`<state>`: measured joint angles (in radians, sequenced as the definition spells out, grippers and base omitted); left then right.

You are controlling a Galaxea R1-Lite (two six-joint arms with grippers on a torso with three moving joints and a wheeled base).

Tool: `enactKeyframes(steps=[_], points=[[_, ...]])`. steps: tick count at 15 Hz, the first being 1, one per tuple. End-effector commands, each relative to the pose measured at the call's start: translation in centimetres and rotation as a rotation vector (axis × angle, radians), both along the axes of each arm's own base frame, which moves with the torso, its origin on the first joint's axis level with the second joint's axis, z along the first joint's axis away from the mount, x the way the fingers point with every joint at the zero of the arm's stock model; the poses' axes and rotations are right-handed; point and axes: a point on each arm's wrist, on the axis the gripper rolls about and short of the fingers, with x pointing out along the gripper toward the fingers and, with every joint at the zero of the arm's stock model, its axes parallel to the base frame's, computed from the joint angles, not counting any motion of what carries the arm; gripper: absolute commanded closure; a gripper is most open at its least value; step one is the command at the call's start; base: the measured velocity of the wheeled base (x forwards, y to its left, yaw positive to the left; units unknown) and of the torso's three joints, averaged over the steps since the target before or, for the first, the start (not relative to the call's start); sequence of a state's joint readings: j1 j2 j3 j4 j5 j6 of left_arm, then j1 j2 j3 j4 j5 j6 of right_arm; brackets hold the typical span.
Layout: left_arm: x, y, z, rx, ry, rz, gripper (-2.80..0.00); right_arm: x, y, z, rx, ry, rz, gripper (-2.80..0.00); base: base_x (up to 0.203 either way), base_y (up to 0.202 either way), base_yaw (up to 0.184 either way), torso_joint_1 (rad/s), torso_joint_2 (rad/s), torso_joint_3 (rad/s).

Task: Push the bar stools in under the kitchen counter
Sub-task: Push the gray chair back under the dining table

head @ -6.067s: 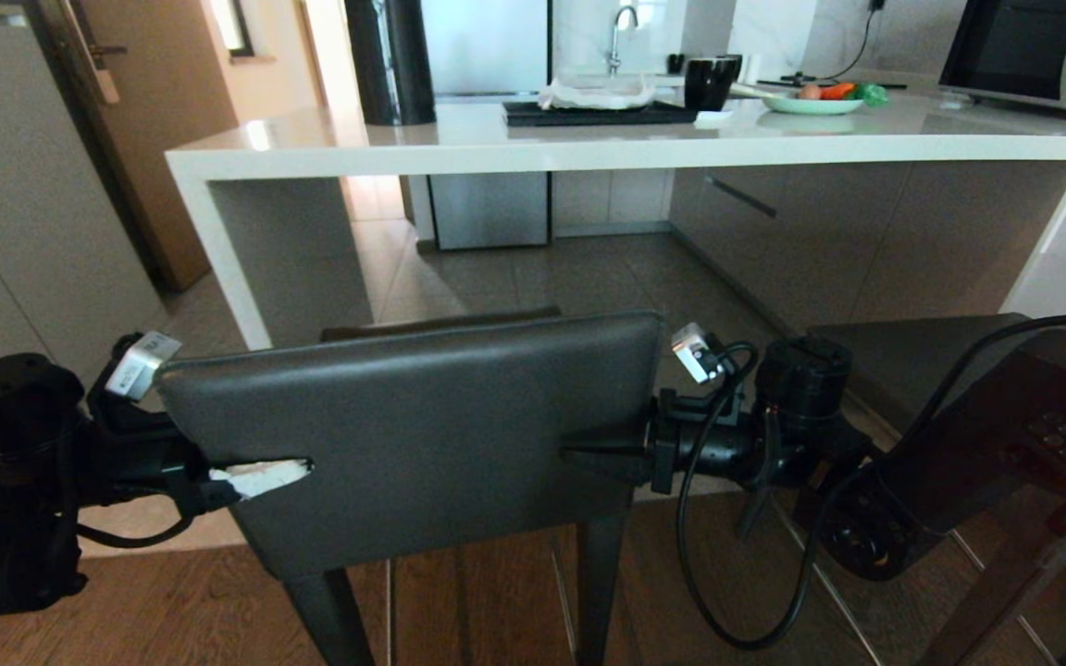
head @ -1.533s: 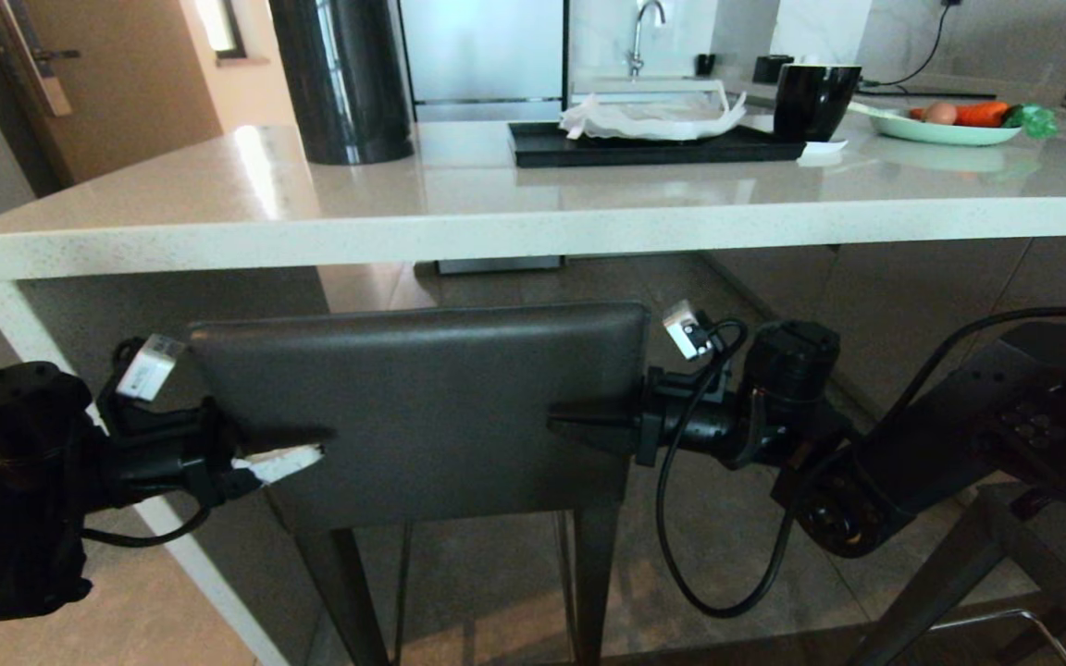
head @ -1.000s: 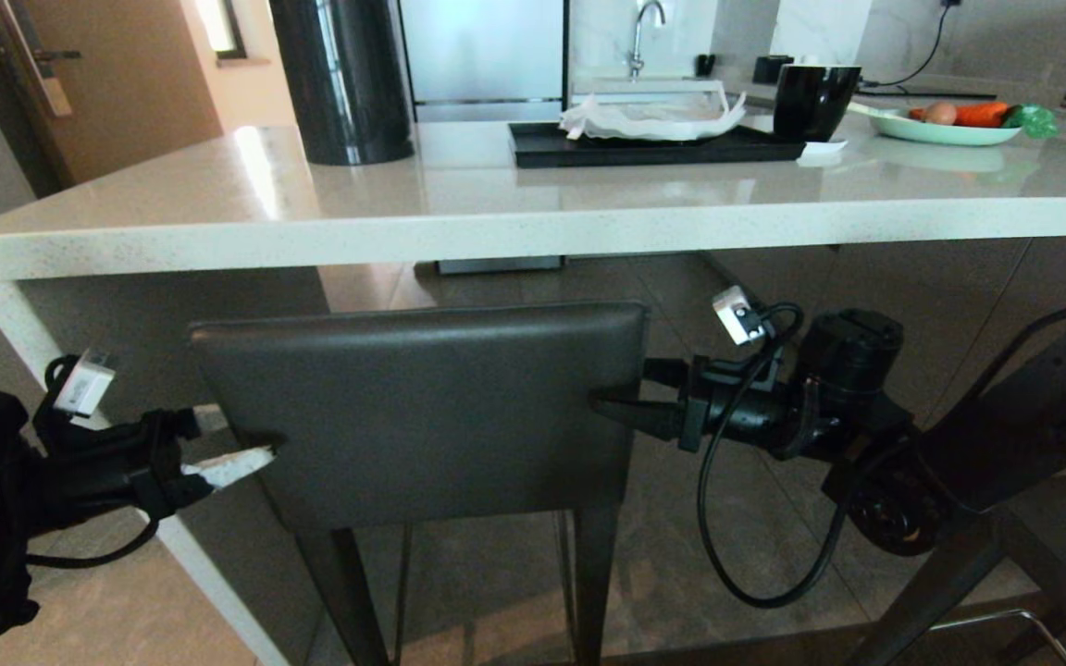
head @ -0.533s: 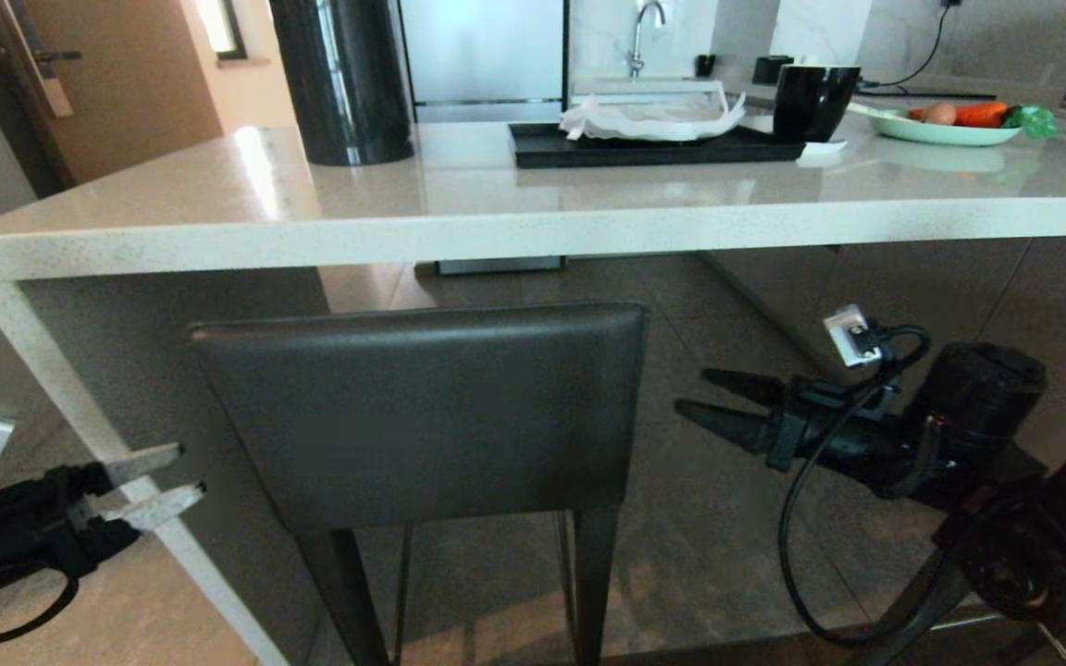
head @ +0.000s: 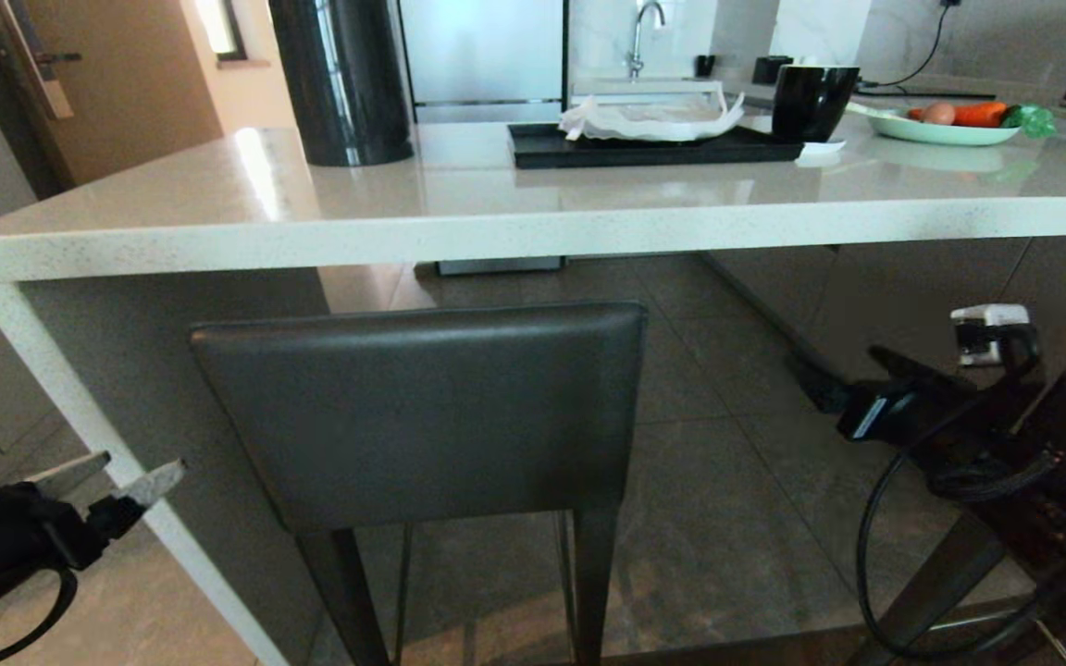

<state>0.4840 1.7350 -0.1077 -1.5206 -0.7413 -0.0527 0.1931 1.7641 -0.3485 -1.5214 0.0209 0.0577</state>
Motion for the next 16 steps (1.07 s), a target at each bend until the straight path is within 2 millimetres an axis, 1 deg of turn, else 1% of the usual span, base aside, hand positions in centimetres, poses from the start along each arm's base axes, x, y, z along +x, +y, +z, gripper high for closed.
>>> enactKeyframes(steps=[1,2,3,4,6,7,8,11,14,16], points=[[0.1,-0.9,0.2,0.030,0.003,0.212,-2.80,-2.6,0.6,2.2,0.023,-0.083,-0.127,-2.80,0.000,0.000,0.000,0.000,0.00,0.000],[0.3,-1.6,0.3,0.045,0.003,0.305,-2.80,-3.6,0.5,2.9,0.027,-0.103,-0.165,-2.80,0.000,0.000,0.000,0.000,0.00,0.000],[0.4,-2.7,0.7,0.060,-0.013,0.345,-2.80,-4.7,-0.1,3.4,0.029,-0.110,-0.201,-2.80,0.000,0.000,0.000,0.000,0.00,0.000],[0.2,-4.0,1.4,0.068,-0.050,0.347,-2.80,-5.7,-0.8,3.6,0.028,-0.110,-0.233,-2.80,0.000,0.000,0.000,0.000,0.00,0.000],[-1.2,-6.6,3.4,0.063,-0.155,0.268,-2.80,-7.7,-2.1,4.4,0.036,-0.147,-0.284,-2.80,0.000,0.000,0.000,0.000,0.00,0.000],[-2.2,-7.7,4.4,0.055,-0.211,0.232,-2.80,-8.7,-2.8,4.7,0.033,-0.168,-0.317,-2.80,0.000,0.000,0.000,0.000,0.00,0.000],[-3.1,-8.3,5.3,0.046,-0.265,0.222,-2.80,-9.8,-3.2,4.9,0.031,-0.187,-0.333,-2.80,0.000,0.000,0.000,0.000,0.00,0.000],[-5.7,-8.7,7.1,0.024,-0.365,0.253,-2.80,-13.6,-4.0,4.7,0.025,-0.242,-0.352,-2.80,0.000,0.000,0.000,0.000,0.00,0.000],[-9.1,-8.7,9.1,0.007,-0.463,0.257,-2.80,-17.1,-4.9,4.8,0.023,-0.332,-0.404,-2.80,0.000,0.000,0.000,0.000,0.00,0.000],[-11.5,-8.6,10.5,0.003,-0.482,0.253,-2.80,-19.4,-5.3,4.9,0.008,-0.375,-0.431,-2.80,0.000,0.000,0.000,0.000,0.00,0.000]])
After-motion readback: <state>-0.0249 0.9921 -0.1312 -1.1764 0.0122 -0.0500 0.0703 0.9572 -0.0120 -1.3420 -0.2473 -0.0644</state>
